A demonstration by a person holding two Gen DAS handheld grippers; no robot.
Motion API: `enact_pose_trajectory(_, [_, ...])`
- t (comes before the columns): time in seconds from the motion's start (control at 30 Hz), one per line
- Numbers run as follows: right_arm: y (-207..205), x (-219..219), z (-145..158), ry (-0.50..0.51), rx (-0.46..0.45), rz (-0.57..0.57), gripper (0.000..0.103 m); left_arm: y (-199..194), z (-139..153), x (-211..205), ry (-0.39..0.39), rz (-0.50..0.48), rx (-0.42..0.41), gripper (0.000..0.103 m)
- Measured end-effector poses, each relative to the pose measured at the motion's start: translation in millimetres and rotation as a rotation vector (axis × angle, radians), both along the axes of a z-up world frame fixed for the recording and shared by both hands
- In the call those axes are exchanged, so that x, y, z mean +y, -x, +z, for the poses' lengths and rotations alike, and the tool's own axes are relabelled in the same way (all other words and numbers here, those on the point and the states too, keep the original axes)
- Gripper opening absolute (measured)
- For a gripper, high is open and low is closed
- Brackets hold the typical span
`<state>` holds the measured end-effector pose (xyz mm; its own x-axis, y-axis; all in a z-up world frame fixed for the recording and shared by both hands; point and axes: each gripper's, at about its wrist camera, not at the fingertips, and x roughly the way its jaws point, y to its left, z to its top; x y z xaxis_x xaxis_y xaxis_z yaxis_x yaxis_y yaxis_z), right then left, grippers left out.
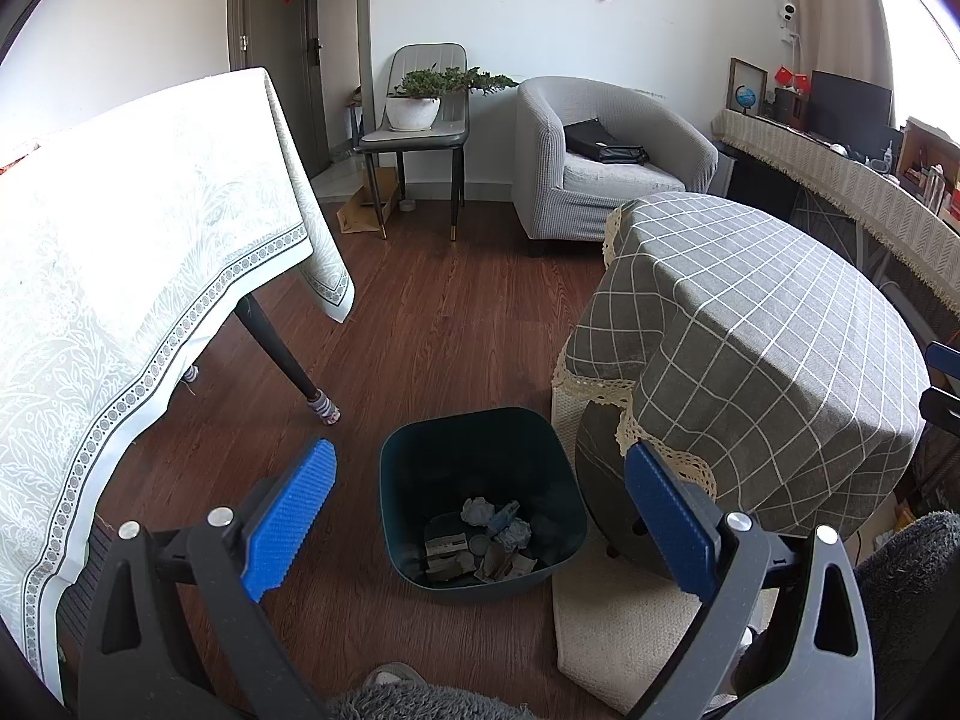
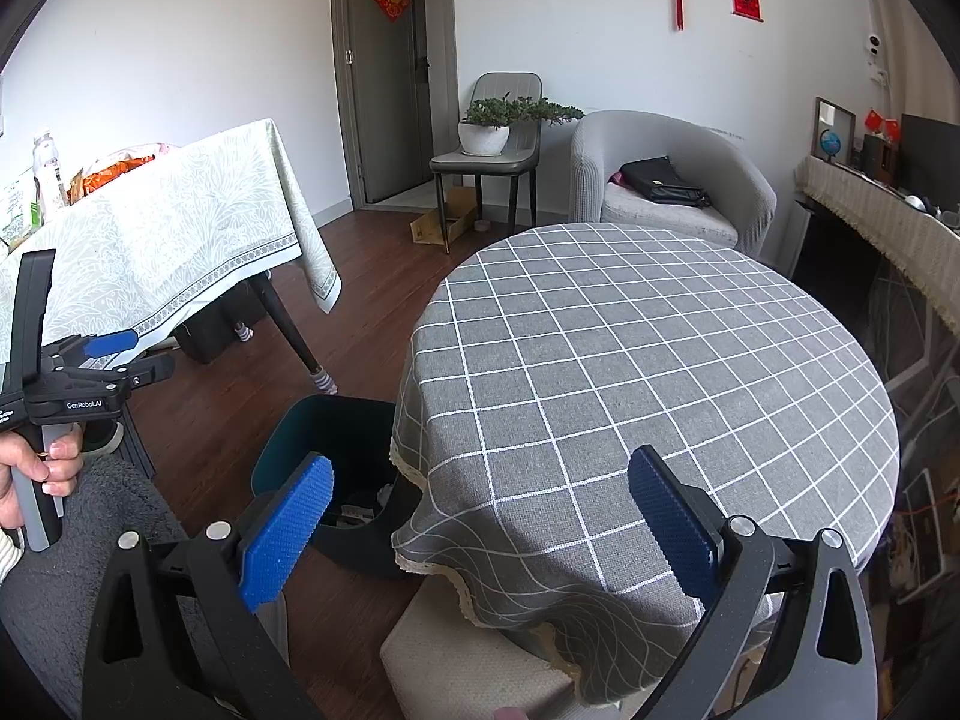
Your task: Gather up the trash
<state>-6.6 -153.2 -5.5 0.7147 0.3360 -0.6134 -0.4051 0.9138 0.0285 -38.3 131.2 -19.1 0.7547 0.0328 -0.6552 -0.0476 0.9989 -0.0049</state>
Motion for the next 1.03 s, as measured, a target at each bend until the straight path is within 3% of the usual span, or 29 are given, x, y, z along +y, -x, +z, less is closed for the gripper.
enact_pose_trajectory(1.03, [-0.2, -0.2, 1.1, 0.0, 0.0, -0.001, 0.1, -0.7, -3.3, 1.7, 0.002, -0.012, 0.008, 0.099])
